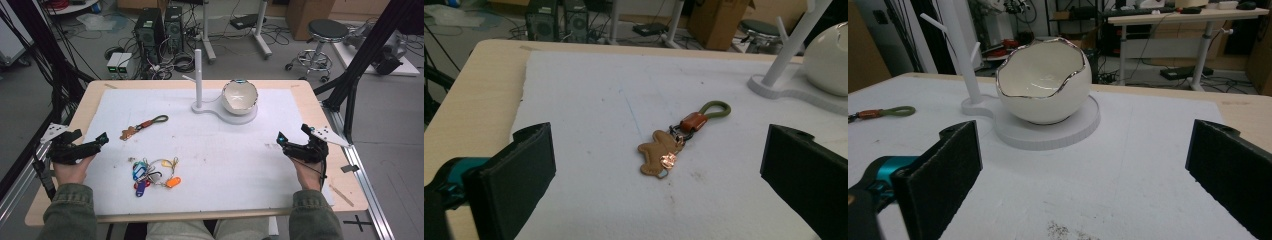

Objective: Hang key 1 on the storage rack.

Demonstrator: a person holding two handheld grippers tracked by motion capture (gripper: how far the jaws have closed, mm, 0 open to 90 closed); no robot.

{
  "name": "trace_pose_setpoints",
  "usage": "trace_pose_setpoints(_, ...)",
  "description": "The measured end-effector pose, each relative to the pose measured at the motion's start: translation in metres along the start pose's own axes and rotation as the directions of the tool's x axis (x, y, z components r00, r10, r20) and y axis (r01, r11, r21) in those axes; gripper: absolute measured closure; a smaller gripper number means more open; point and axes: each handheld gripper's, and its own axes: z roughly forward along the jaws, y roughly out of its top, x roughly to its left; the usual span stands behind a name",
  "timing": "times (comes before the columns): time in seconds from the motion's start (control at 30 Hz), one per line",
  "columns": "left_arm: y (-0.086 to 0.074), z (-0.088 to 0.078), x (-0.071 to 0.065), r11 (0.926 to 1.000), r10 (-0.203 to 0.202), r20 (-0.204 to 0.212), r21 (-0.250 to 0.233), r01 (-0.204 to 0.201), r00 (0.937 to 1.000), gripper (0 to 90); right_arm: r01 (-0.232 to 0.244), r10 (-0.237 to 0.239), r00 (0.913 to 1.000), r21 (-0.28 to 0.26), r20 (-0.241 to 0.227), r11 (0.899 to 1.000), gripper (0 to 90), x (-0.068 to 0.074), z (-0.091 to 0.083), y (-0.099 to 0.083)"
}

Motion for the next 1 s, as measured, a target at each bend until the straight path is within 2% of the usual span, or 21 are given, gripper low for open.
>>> trace_pose_setpoints(0.33,-0.0003,0.0004,0.0012,0.9999,-0.007,-0.003,0.011,0.007,1.0,1.7,-0.003,0.003,1.0,0.003,0.002,1.0,0.6,-0.0006,0.0001,-0.0006)
trace_pose_setpoints(0.67,0.0002,0.0009,-0.0019,0.9999,-0.012,0.018,0.011,0.011,0.9998,1.7,-0.005,0.005,1.0,0.016,-0.003,1.0,0.6,0.0,0.0016,-0.0015)
trace_pose_setpoints(1.0,-0.0004,0.0037,-0.0079,0.9996,0.005,0.035,0.027,-0.006,0.9994,1.7,0.002,-0.001,0.9999,0.032,-0.011,0.999,0.6,0.0016,0.0036,-0.0024)
